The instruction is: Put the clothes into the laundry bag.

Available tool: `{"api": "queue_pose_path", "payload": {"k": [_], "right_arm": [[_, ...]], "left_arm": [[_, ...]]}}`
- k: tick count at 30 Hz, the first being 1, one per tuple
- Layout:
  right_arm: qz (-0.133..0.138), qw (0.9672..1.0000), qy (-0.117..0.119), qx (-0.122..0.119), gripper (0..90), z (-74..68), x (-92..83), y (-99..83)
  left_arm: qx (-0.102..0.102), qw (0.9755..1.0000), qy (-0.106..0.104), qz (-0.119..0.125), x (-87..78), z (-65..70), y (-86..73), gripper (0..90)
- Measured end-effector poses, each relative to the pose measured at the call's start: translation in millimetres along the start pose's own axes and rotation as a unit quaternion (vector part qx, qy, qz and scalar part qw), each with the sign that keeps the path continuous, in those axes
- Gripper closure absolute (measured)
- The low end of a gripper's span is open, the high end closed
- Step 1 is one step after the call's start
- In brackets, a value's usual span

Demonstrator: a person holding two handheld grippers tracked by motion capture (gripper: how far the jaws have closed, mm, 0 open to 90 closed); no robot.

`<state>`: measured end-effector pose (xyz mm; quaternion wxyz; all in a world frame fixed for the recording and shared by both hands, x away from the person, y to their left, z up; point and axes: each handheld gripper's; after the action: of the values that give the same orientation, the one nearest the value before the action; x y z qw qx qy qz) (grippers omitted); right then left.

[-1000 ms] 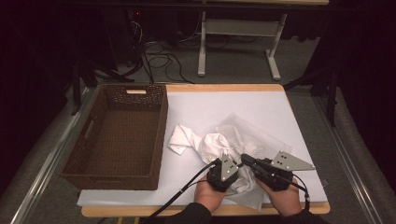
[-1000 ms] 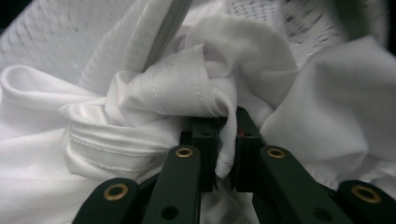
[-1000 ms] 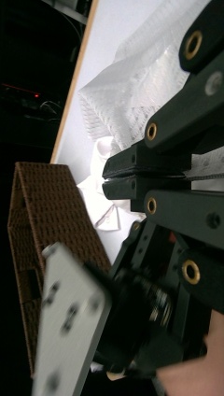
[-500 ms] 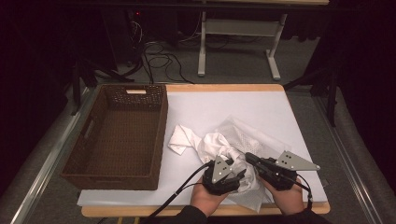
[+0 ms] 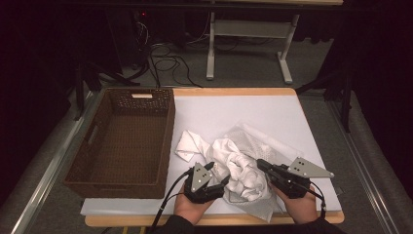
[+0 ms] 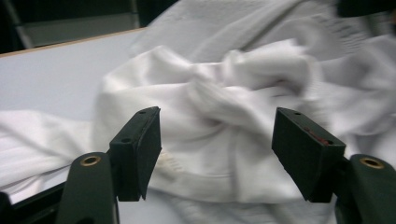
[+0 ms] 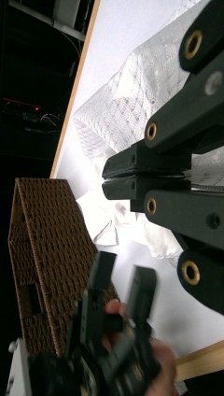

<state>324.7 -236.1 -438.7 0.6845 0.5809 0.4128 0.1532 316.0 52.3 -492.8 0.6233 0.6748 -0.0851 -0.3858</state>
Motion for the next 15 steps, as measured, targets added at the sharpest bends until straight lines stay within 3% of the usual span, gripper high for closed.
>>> {"api": "queue_pose_path", "payload": {"k": [6, 12, 15], "right_arm": [[0.001, 1.0, 0.002, -0.002, 89.6, -0.5, 0.6, 0.2], [-0.001, 1.0, 0.005, 0.001, 89.7, -1.1, 1.3, -0.2], [-0.001, 1.0, 0.007, 0.001, 89.7, -1.1, 1.4, -0.1]], "left_arm": [[-0.04, 0.9984, 0.03, -0.027, 17.8, -30.5, 0.3, 32.0], [-0.069, 0.9955, 0.021, -0.061, 42.9, -42.7, 0.3, 30.9], [-0.108, 0.9908, 0.007, -0.082, 54.2, -49.4, -2.1, 36.0]]}}
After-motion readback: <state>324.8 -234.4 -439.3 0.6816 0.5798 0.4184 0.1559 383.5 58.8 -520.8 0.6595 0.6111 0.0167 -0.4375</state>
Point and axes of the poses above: each handheld gripper's, and its own axes: x roughly forward along the jaws, y roughly out of its top, z roughly to its right, and after that the axes turned 4 degrees about -z, right-handed
